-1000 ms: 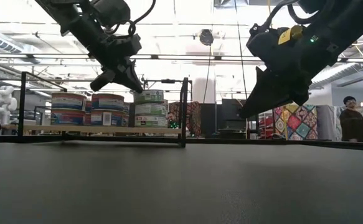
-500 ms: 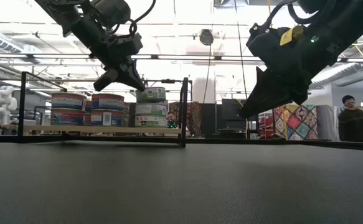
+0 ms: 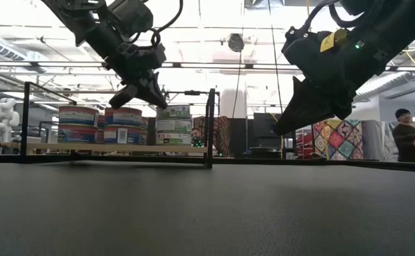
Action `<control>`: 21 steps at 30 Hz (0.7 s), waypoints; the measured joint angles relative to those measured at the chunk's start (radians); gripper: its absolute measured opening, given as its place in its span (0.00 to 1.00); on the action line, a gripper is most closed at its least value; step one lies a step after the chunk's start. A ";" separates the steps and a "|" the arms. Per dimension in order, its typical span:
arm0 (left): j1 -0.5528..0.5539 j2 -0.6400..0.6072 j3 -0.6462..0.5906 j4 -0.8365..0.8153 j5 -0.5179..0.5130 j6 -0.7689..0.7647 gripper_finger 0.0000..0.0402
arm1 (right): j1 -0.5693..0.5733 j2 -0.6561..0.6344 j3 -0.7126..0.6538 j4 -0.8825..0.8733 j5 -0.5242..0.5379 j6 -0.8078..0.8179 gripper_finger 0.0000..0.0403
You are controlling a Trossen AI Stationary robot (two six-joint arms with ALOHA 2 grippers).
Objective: Stack canned seafood by type on shelf
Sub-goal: Stack the green tuna can on the bottom green tuna can on the shelf
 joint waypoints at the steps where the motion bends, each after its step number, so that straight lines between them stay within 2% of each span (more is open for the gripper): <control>1: 0.000 0.000 0.000 -0.002 -0.006 0.001 0.00 | 0.000 0.000 0.000 0.000 0.000 0.000 0.00; 8: 0.000 0.000 0.000 -0.001 -0.019 -0.001 0.00 | 0.000 0.000 0.000 0.000 0.000 0.000 0.00; 21: 0.000 0.001 -0.002 -0.005 -0.029 -0.002 0.11 | 0.000 0.000 0.000 0.000 -0.001 0.000 0.00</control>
